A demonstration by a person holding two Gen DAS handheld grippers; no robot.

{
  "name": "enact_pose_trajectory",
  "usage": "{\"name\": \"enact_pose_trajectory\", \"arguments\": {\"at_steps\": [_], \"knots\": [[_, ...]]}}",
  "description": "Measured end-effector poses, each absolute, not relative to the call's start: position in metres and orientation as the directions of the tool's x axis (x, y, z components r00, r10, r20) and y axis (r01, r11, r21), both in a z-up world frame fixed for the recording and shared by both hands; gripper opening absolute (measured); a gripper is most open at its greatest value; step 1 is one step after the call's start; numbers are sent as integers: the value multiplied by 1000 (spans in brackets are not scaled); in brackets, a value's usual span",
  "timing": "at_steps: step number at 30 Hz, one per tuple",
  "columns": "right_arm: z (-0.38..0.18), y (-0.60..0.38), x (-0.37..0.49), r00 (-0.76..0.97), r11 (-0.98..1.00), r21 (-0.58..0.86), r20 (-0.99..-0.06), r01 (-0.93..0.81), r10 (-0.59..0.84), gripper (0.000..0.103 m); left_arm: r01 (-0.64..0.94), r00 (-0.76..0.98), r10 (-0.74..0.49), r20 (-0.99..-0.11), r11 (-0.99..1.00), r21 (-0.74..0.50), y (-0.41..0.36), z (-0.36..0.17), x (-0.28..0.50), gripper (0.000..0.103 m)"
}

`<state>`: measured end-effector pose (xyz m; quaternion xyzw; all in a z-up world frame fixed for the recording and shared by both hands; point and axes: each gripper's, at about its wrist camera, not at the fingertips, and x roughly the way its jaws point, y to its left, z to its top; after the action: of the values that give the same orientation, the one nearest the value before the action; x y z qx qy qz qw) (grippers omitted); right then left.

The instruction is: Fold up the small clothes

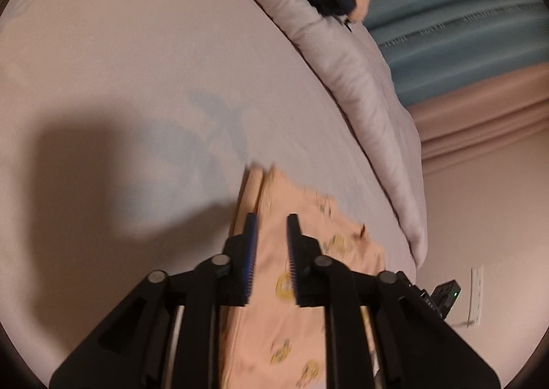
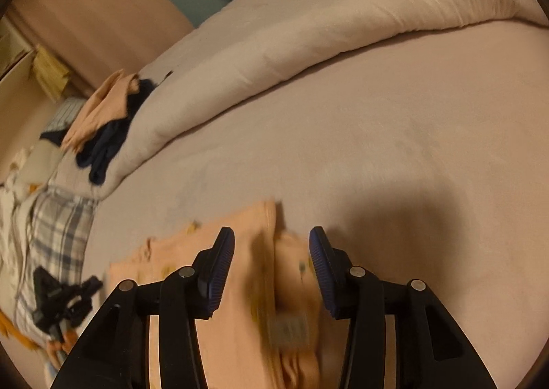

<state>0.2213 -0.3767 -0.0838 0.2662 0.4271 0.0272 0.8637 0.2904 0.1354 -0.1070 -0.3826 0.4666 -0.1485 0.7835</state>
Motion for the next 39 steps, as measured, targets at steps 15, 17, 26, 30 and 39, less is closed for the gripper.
{"name": "enact_pose_trajectory", "arguments": {"at_steps": [15,17,26,30,39], "knots": [[-93,-338,154,538,941,337,-795,11,279,45,-7,425,-564,-708,780,-626,104,-122,203,31],[-98,-336,153,528,943,331,-805,20,271,45,4,420,-552,-720,795,-607,96,-124,201,29],[-101,-328,145,502,961,274,-835,28,223,9,-14,438,-465,-769,852,-523,90,-123,202,11],[-106,-336,134,493,960,273,-845,63,207,9,-29,441,-427,-790,873,-487,96,-124,201,13],[-77,-324,122,556,995,74,-831,66,25,10,-14,505,-336,-795,918,-397,99,-94,191,40]]}}
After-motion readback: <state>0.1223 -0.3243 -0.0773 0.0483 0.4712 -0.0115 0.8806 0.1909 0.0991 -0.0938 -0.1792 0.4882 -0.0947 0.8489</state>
